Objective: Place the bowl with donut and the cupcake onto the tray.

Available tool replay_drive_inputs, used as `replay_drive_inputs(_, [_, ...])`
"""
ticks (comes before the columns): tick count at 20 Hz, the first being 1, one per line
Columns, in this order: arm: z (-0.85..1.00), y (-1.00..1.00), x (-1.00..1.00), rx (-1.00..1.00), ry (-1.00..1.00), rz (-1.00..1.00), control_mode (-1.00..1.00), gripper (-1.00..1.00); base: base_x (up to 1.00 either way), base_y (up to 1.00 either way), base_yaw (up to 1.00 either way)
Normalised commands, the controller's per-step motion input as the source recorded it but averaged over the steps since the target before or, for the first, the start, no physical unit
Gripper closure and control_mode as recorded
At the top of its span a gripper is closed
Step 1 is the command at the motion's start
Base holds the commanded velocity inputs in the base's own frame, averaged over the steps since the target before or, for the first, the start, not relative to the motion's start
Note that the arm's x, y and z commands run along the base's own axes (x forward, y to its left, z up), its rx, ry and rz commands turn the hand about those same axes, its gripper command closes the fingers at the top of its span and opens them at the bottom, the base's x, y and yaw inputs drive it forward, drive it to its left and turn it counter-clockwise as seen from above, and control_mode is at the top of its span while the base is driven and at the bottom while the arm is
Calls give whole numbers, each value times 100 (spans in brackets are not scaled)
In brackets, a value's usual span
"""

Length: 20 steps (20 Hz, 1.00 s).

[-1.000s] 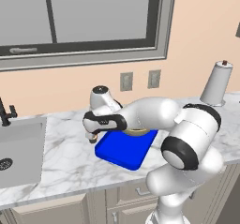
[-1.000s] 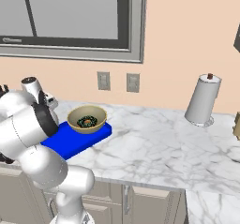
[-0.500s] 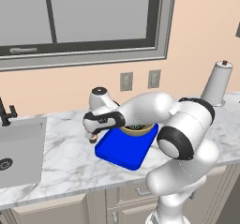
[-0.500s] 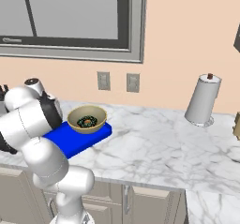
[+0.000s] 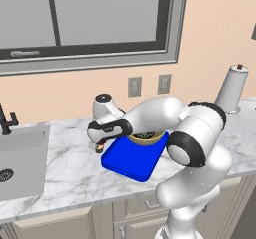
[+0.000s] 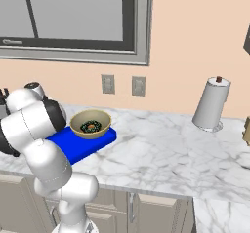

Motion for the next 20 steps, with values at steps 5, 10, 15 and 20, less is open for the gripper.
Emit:
replay_drive_inputs(5, [-8, 0, 1, 0, 0, 0, -100, -100, 0, 0, 0])
replay_drive_inputs(10, [-12, 0, 1, 0, 0, 0, -100, -100, 0, 0, 0])
replay_drive_inputs(15, [-11, 1, 6, 0, 0, 0, -100, -100, 0, 0, 0])
replay_drive_inputs(20, [-13, 2, 3, 0, 0, 0, -100, -100, 0, 0, 0])
